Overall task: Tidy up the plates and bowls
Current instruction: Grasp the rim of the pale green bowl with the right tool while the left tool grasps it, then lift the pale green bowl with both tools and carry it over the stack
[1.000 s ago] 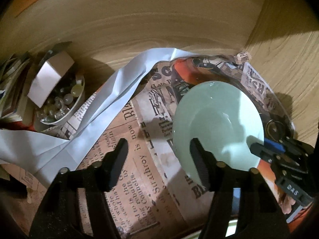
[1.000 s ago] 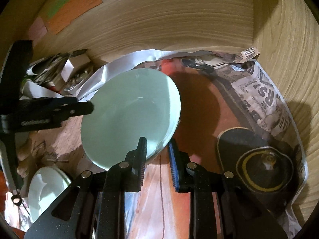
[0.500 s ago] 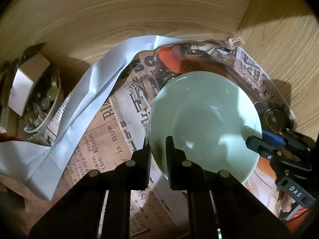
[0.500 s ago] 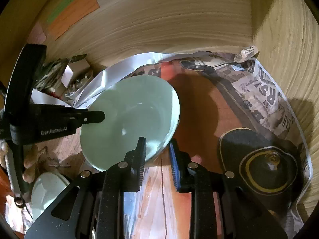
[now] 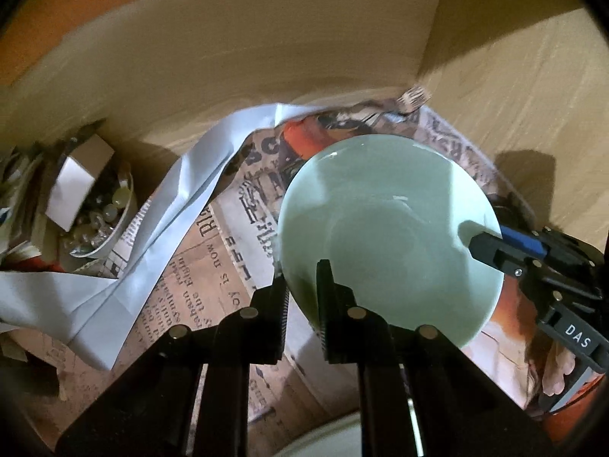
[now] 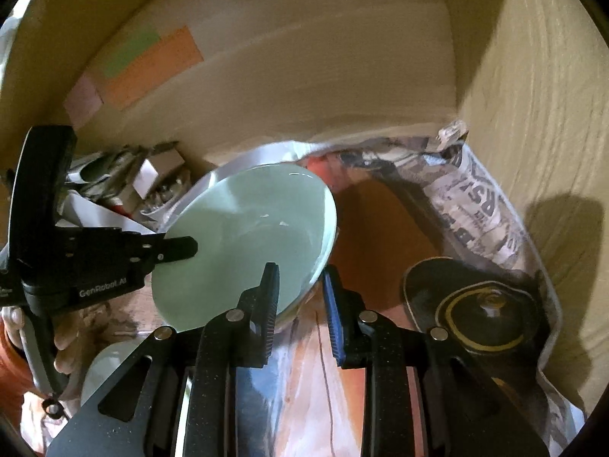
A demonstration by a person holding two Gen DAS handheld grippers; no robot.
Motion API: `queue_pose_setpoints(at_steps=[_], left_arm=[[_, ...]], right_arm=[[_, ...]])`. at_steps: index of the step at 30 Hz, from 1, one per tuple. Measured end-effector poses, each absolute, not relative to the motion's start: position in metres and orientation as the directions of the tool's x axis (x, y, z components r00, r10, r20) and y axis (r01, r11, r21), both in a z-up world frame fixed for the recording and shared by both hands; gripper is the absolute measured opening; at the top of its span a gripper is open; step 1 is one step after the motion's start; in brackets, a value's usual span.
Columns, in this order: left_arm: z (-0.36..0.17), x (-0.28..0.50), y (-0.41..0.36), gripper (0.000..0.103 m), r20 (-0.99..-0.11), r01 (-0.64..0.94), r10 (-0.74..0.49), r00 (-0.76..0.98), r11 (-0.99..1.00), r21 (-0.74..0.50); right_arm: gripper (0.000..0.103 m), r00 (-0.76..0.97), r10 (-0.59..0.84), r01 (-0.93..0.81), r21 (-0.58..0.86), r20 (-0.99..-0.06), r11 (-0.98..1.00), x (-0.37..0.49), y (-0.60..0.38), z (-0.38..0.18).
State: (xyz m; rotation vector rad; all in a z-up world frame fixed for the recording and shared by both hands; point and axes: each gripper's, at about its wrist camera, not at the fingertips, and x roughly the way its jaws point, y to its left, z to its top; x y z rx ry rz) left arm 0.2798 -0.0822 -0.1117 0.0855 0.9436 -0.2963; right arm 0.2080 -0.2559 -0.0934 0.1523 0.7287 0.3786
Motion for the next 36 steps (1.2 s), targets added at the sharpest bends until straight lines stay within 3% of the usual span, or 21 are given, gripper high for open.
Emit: queue_pose_setpoints(at_steps=[17, 36], left_arm=[[-0.064, 0.187, -0.013, 0.013, -0.653, 0.224, -0.258, 0.712, 0.965, -0.138], [-0.064, 0.069, 0.081, 0.016, -0.555, 0.05, -0.119, 0.823, 0.989, -0.139]], right_arm=[[0.021, 0.725, 0.434, -0.395, 0.194, -0.535, 0.898, 0.151, -0.204, -0.055], [0.021, 0.629, 0.6, -0.601, 0.179, -0.495, 0.779, 0.11, -0.109, -0.053]])
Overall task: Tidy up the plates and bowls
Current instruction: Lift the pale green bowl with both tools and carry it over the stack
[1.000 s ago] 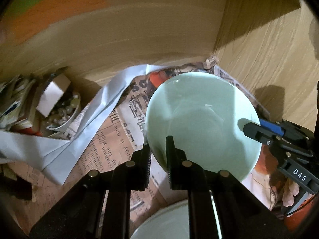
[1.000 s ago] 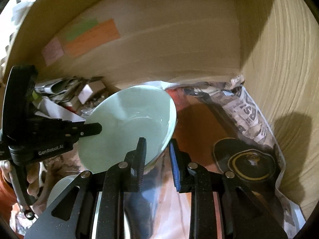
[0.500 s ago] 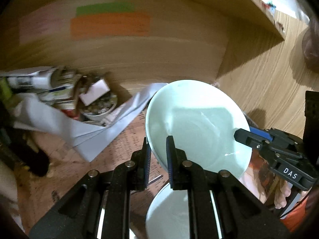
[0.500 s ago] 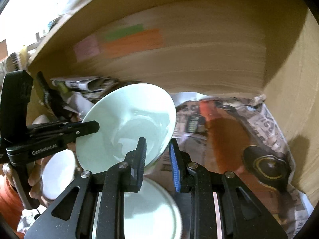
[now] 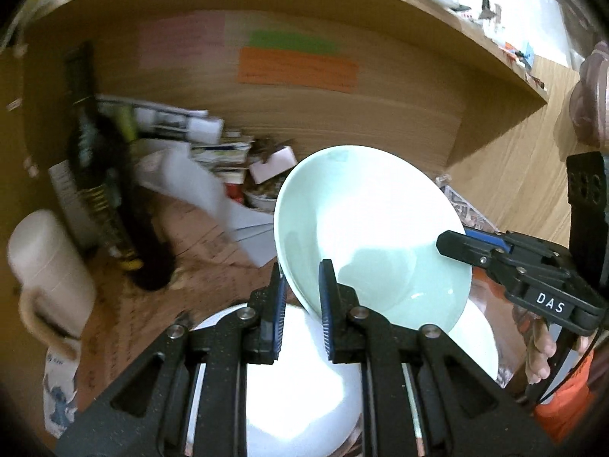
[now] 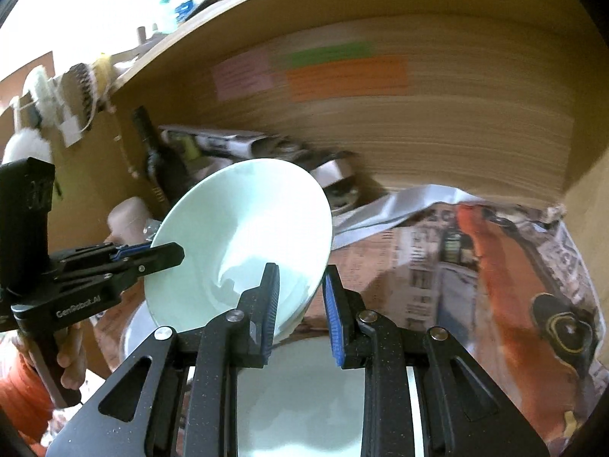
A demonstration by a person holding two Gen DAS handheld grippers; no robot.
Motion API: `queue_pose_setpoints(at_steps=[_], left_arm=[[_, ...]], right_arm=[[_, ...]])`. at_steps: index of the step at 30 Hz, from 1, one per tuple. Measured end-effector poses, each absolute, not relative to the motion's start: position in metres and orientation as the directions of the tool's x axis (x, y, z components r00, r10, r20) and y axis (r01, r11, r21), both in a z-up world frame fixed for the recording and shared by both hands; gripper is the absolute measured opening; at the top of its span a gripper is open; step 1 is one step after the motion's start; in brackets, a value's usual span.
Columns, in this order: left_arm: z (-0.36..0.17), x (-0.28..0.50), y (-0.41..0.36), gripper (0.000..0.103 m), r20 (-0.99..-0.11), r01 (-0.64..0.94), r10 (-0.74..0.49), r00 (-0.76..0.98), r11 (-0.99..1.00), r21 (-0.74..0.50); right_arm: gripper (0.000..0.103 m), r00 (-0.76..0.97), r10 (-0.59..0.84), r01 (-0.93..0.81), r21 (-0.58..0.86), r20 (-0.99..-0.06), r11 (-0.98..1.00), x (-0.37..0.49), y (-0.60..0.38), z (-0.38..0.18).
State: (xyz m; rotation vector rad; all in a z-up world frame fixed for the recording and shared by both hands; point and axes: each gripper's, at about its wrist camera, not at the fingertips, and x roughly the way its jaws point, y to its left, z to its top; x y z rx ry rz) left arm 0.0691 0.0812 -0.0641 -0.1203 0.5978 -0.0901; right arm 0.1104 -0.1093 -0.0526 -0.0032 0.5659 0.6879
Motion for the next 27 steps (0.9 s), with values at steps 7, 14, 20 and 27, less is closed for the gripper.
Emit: queue_pose_setpoints(at_steps=[7, 14, 20, 27], left_arm=[[-0.078, 0.036, 0.107, 0.017, -0.555, -0.017, -0.069, 0.829, 0.989, -0.149], [-0.095, 0.009, 0.124, 0.017, -0.574, -0.075, -0.031, 0.818, 0.984, -0.16], [-0.109, -0.006, 0.128, 0.018, -0.591, -0.105, -0.006, 0.807, 0.983, -0.153], [-0.119, -0.011, 0.132, 0.018, -0.607, -0.122, -0.005, 0.795, 0.978, -0.167]], right_arm=[[0.021, 0.573, 0.64, -0.665, 0.167, -0.512, 0.728, 0.097, -0.079, -0.059], [0.021, 0.51, 0.658, -0.71, 0.162, -0.554, 0.686, 0.085, -0.054, -0.074], [0.021, 0.471, 0.657, -0.726, 0.164, -0.589, 0.668, 0.08, -0.041, -0.086], [0.021, 0.458, 0.643, -0.723, 0.164, -0.613, 0.671, 0.081, -0.034, -0.094]])
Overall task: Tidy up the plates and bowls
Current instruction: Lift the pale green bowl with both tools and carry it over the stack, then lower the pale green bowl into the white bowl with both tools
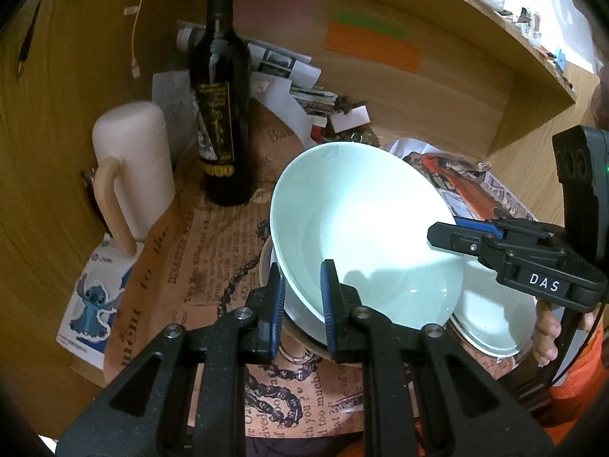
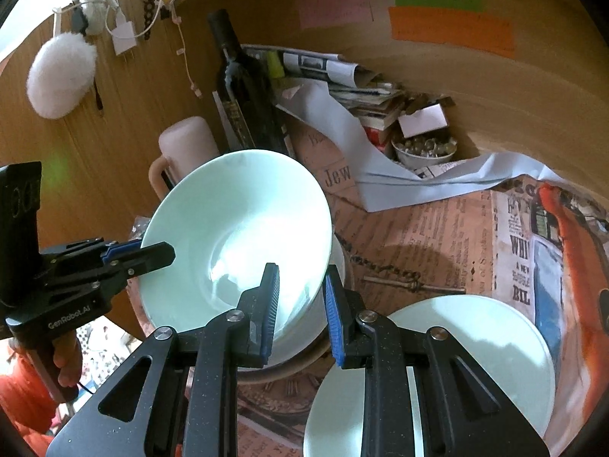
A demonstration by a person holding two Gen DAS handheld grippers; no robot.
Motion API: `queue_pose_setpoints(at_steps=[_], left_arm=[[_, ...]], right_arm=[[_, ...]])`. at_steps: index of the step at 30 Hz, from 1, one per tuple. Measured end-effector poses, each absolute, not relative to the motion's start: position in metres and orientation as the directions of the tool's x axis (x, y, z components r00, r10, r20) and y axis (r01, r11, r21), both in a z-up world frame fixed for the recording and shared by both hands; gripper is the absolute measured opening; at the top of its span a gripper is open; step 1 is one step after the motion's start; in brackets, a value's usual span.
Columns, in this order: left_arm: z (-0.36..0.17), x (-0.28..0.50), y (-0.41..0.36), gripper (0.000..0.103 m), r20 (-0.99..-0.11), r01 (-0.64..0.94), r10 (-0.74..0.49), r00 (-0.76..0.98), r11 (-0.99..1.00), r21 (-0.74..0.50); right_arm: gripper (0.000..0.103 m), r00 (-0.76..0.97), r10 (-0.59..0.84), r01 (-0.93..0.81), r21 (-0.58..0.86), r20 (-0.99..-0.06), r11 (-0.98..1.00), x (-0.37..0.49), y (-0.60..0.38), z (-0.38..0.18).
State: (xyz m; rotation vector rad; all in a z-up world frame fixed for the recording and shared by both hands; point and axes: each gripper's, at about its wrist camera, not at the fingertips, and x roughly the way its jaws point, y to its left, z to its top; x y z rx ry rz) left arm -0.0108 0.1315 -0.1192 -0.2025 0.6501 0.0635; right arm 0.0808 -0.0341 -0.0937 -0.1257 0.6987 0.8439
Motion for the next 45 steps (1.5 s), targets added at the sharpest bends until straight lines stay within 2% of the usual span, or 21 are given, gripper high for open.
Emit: queue_pose_setpoints(at_steps=[15, 27, 33, 37, 40, 41, 43, 45], left_arm=[[-0.133, -0.006, 0.138, 0.018, -0.638, -0.12, -0.044, 0.769, 0.97, -0.212], [-0.134, -0.004, 0.139, 0.019, -0.636, -0.129, -0.012, 0.772, 0.976, -0.175], [-0.135, -0.003, 0.134, 0.022, -0.637, -0.129, 0.03, 0.77, 0.986, -0.108], [-0.135, -0.003, 0.133, 0.022, -0.63, -0.134, 0.056, 0.775, 0.988, -0.077], [-0.132, -0.004, 0.139, 0.023, -0.627, -0.139, 0.046, 0.777, 0.985, -0.1], [-0.131, -0.005, 0.142, 0.024, -0.625, -0.141, 0.039, 0.779, 0.983, -0.115], [-0.127, -0.009, 0.149, 0.039, -0.613, -0.144, 0.019, 0.79, 0.977, -0.155], [-0.125, -0.012, 0.156, 0.049, -0.6, -0.153, 0.006, 0.8, 0.969, -0.195]], right_arm=[[0.021, 0.451, 0.623, -0.719, 0.154, -0.639, 0.678, 0.08, -0.03, -0.102], [0.021, 0.503, 0.591, -0.727, 0.061, -0.63, 0.684, 0.076, -0.023, -0.102], [0.021, 0.552, 0.569, -0.706, 0.022, -0.61, 0.708, 0.075, -0.022, -0.101], [0.027, 0.562, 0.569, -0.694, 0.033, -0.6, 0.719, 0.08, -0.026, -0.1], [0.029, 0.561, 0.572, -0.689, 0.045, -0.598, 0.723, 0.082, -0.028, -0.1], [0.033, 0.561, 0.573, -0.688, 0.048, -0.598, 0.724, 0.082, -0.029, -0.099], [0.042, 0.56, 0.572, -0.682, 0.059, -0.599, 0.729, 0.083, -0.032, -0.099], [0.046, 0.56, 0.57, -0.676, 0.066, -0.601, 0.734, 0.084, -0.034, -0.098]])
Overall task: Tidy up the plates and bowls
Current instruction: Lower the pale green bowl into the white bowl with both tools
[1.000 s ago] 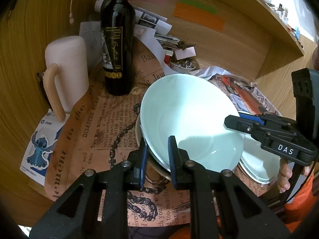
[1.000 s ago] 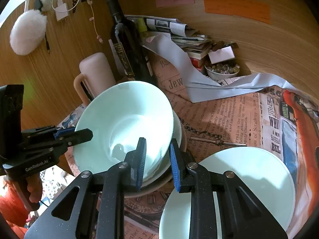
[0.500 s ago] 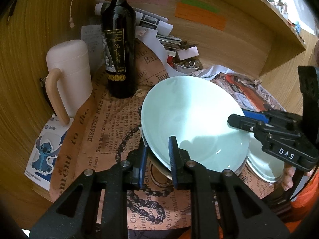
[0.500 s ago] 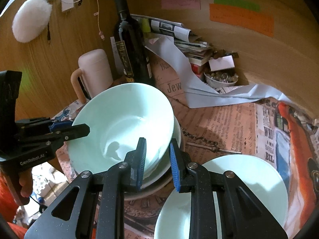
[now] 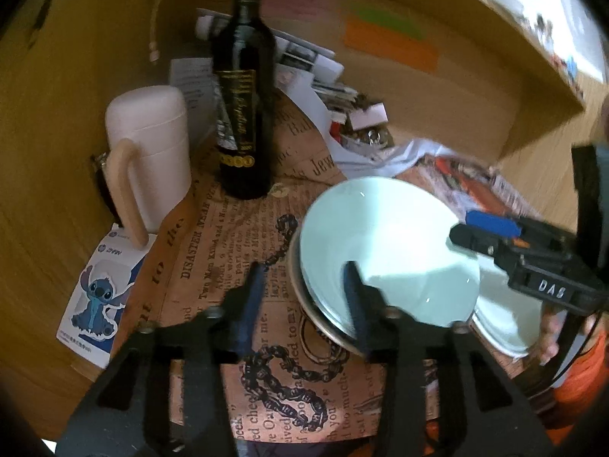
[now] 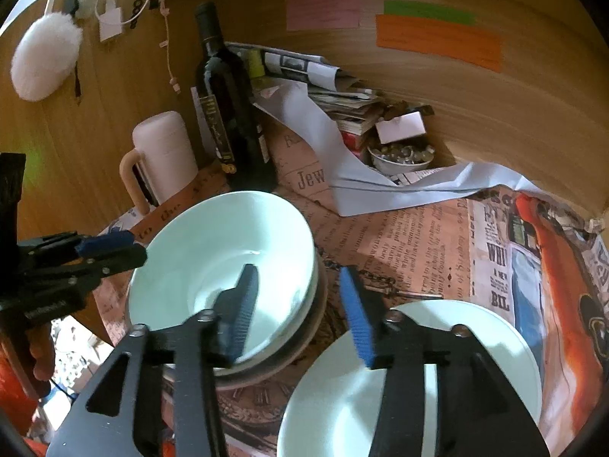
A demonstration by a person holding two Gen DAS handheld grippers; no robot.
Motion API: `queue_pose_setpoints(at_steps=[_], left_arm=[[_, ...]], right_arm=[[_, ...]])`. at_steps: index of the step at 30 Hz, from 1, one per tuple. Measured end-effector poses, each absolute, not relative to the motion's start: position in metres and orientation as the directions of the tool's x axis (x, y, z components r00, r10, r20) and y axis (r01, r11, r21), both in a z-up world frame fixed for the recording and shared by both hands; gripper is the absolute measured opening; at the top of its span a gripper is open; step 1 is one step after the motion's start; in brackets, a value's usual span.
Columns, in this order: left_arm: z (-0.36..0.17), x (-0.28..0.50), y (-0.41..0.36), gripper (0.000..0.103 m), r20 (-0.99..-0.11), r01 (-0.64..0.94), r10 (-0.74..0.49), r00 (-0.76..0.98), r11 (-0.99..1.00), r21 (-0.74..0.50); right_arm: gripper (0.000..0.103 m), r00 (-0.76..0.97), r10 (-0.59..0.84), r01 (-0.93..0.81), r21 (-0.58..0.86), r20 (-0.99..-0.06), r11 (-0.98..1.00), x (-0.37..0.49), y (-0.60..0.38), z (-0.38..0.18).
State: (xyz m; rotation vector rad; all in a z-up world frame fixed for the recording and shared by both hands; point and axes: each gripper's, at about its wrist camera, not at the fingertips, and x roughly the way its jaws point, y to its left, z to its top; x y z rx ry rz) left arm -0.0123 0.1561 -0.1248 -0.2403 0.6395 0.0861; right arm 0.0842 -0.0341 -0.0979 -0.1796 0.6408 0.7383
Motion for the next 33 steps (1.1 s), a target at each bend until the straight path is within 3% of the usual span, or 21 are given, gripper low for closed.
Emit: queue_pose_setpoints(at_steps=[12, 27, 33], left_arm=[[-0.149, 0.001, 0.168, 0.052, -0.653, -0.102, -0.175, 0.737, 0.926, -0.364], [-0.154, 0.013, 0.153, 0.052, -0.653, -0.04, -0.234, 0.72, 0.926, -0.375], [-0.152, 0.013, 0.149, 0.051, -0.657, -0.044, -0.212, 0.723, 0.936, -0.35]], right_arm=[[0.05, 0.45, 0.566, -0.68, 0.146, -0.691, 0.719, 0.095, -0.03, -0.113], [0.05, 0.377, 0.575, -0.699, 0.185, -0.726, 0.691, 0.098, -0.02, -0.122], [0.046, 0.392, 0.574, -0.687, 0.187, -0.718, 0.702, 0.097, -0.021, -0.121]])
